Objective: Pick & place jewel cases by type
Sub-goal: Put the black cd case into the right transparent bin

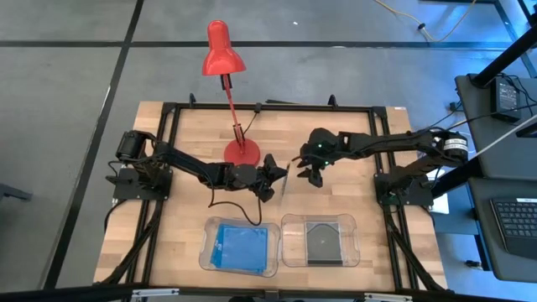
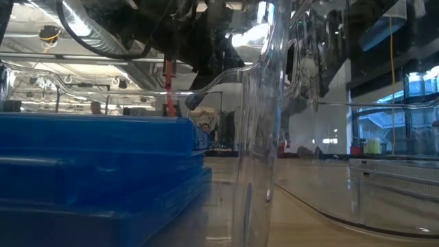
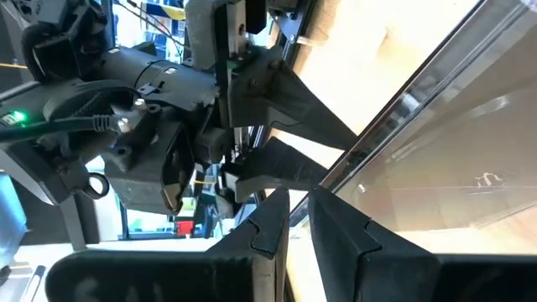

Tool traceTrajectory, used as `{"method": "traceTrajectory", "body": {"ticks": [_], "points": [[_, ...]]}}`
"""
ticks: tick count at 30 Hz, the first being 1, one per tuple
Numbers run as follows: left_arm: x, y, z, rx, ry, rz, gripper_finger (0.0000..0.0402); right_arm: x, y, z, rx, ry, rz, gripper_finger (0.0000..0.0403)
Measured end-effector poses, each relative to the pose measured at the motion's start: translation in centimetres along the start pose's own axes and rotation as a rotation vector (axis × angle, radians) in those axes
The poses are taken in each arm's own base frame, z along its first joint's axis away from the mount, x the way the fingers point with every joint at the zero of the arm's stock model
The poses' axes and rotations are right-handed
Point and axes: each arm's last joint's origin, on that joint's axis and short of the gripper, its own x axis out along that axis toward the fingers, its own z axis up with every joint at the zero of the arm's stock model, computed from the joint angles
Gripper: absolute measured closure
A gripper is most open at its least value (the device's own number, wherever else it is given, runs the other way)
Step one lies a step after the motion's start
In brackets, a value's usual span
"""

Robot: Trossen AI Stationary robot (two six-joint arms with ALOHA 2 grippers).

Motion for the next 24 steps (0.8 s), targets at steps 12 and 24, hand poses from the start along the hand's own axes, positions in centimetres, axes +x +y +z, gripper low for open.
{"method": "traceTrajectory", "body": {"ticks": [12,24], "points": [[0.0,0.0,-0.1,-0.011,0.018,-0.003,0.0355,-0.1,-0.5,0.0,-0.166,0.005,-0.128,0.0201],[0.0,0.0,-0.1,-0.014,0.021,-0.003,0.0355,-1.4,-3.1,0.9,-0.163,-0.135,0.11,0.0201]]}}
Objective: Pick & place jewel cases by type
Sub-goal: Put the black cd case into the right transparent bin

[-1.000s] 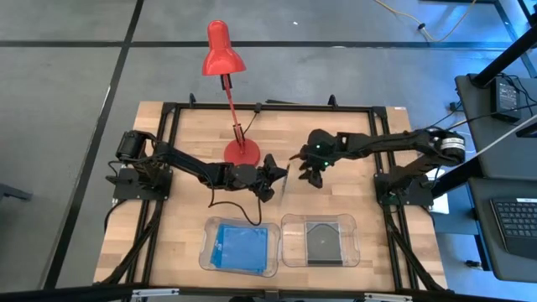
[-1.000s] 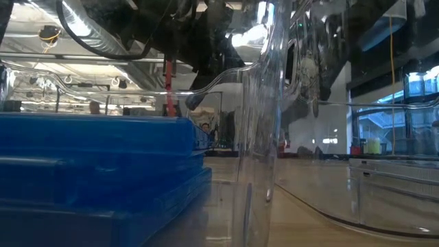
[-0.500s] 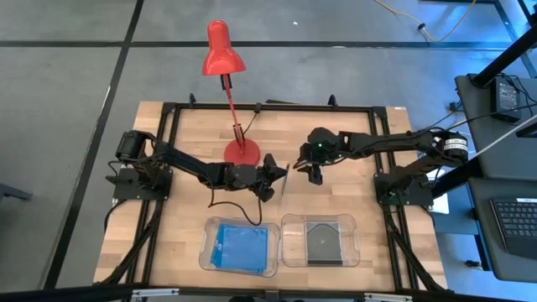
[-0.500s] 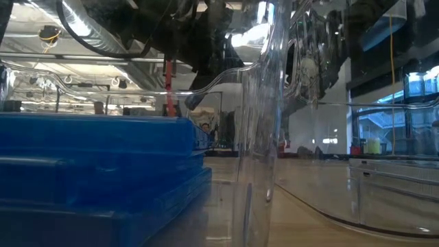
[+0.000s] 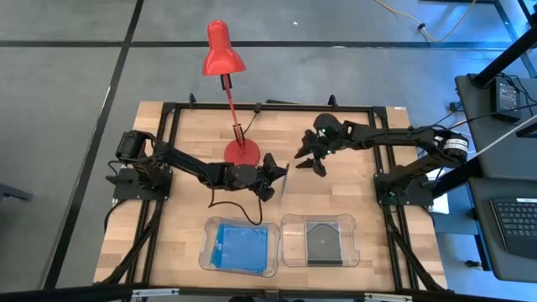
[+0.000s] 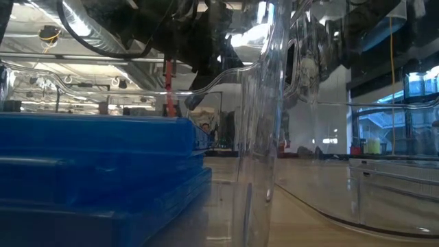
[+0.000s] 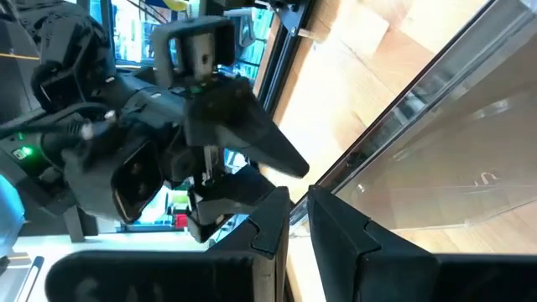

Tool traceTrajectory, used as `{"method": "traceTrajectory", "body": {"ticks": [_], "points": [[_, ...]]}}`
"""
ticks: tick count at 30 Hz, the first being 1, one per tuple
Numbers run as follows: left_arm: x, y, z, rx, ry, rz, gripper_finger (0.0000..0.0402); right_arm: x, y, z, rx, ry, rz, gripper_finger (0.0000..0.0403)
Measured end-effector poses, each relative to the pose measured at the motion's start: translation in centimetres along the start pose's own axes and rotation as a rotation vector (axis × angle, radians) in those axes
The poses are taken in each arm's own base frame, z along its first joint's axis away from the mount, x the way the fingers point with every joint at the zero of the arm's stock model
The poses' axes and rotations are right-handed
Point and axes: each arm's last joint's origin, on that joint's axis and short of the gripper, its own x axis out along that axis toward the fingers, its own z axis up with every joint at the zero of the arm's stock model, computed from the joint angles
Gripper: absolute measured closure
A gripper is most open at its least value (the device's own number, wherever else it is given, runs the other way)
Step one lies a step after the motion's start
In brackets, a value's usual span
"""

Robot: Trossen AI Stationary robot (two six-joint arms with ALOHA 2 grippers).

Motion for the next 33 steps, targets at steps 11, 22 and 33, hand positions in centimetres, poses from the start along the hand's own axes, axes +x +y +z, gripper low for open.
{"method": "traceTrajectory", "body": {"ticks": [11,22,33], "points": [[0.0,-0.01,0.0,0.001,0.0,-0.001,0.0355,-0.32,-0.61,0.7,0.468,-0.08,-0.004,0.0201],[0.0,-0.01,0.0,0.001,-0.001,-0.002,0.0355,-0.37,-0.48,0.92,0.257,-0.08,0.025,0.0201],[0.0,-0.01,0.0,0.001,-0.001,-0.002,0.0355,-0.37,-0.78,0.54,0.336,-0.049,-0.087,0.0185]]}}
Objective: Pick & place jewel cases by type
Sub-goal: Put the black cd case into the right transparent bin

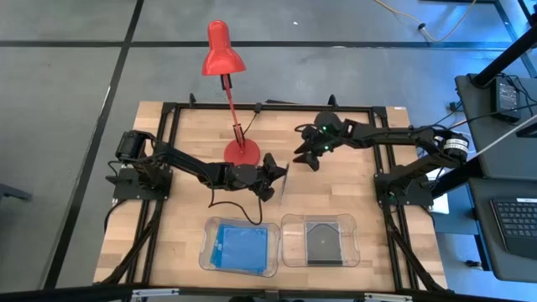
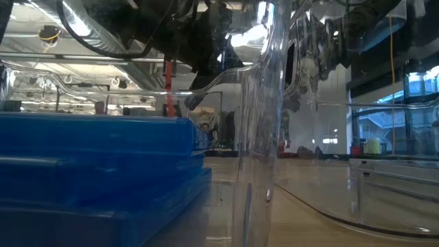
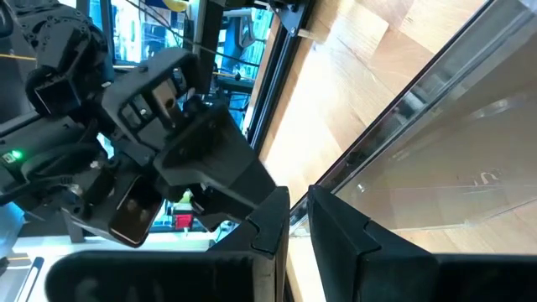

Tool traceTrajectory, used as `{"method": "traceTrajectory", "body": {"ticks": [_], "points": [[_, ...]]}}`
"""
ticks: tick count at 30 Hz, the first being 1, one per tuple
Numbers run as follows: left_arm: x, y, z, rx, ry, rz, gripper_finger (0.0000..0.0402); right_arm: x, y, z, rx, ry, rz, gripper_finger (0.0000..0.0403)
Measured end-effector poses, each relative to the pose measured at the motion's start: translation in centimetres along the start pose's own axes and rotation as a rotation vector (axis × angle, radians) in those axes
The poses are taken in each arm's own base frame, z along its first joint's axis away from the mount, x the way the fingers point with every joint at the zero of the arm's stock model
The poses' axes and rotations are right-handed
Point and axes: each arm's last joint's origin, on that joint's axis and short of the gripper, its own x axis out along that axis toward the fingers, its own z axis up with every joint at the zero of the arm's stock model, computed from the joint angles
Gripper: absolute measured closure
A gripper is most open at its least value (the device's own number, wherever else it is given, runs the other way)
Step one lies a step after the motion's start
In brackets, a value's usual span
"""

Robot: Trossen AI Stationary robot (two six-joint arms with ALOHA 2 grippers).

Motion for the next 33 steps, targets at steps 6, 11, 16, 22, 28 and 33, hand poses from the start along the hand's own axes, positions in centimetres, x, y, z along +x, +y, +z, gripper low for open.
{"method": "traceTrajectory", "body": {"ticks": [6,11,16,22,28,33], "points": [[0.0,0.0,0.0,0.002,0.0,0.0,0.0355,0.0,0.0,-0.2,-0.017,0.018,0.001,0.0111],[0.0,0.0,0.0,0.003,0.0,0.0,0.0355,0.0,0.0,-0.4,-0.278,0.037,0.001,0.0064],[0.0,0.0,0.0,0.002,0.0,-0.001,0.0355,0.1,0.0,-0.6,-0.5,0.042,0.007,0.0056],[0.0,0.0,0.0,0.002,0.003,0.0,0.0355,1.0,-0.2,-0.5,-0.598,0.006,0.083,0.0056],[0.0,0.0,-0.1,0.004,0.019,0.003,0.0355,2.5,-0.6,-1.3,-0.524,0.038,0.202,0.0056],[0.0,0.0,-0.1,0.005,0.023,0.003,0.0355,3.2,-0.8,-1.7,-0.438,0.07,0.196,0.0056]]}}
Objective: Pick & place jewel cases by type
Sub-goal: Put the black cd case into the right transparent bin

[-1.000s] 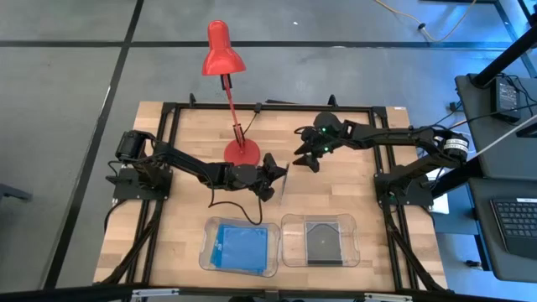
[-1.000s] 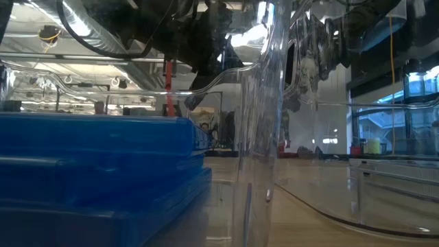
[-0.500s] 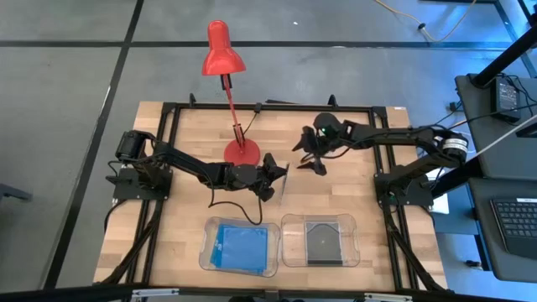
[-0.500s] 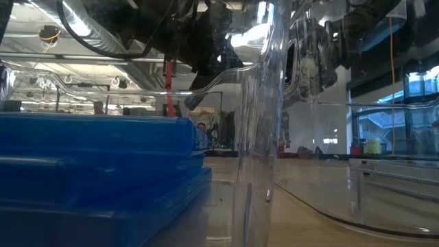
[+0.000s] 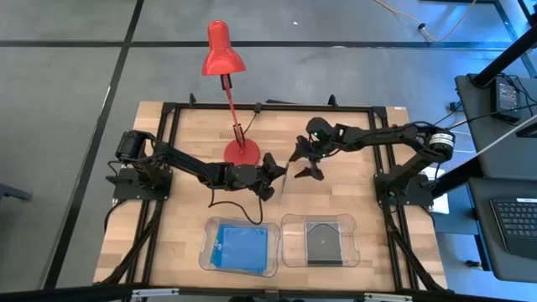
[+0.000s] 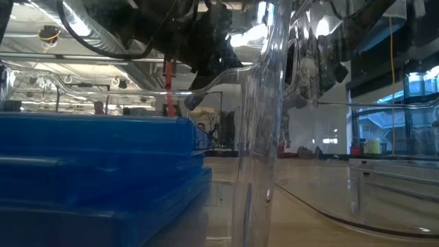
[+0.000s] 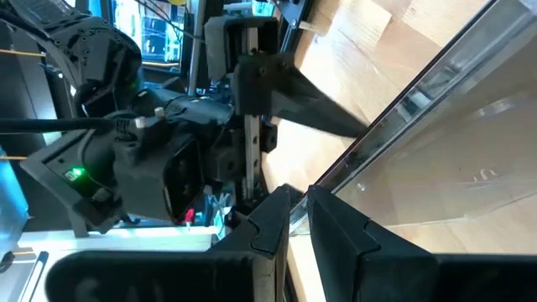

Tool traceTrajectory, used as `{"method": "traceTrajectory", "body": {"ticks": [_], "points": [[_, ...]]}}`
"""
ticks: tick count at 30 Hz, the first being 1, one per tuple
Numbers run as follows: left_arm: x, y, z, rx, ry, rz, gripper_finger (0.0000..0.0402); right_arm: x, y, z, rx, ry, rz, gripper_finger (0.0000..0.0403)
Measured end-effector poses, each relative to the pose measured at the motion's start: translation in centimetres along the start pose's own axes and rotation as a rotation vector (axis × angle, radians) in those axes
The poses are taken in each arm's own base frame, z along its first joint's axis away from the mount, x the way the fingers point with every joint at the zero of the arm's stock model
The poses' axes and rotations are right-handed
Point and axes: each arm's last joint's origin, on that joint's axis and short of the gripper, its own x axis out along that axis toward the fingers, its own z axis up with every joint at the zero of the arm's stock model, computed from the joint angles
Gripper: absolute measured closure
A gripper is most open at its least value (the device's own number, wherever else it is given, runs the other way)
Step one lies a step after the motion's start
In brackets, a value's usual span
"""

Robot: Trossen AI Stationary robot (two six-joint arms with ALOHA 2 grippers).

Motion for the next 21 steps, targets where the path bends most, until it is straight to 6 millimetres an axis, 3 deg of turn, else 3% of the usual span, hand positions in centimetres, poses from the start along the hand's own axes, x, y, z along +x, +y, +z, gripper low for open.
{"method": "traceTrajectory", "body": {"ticks": [7,21], "points": [[0.01,0.0,-0.02,0.0,0.004,0.001,0.0355,0.07,-0.52,0.68,-0.053,-0.031,-0.138,0.0056],[0.01,-0.01,-0.05,-0.018,0.011,0.003,0.0355,0.11,-0.18,0.82,-0.289,-0.085,0.003,0.0056]]}}
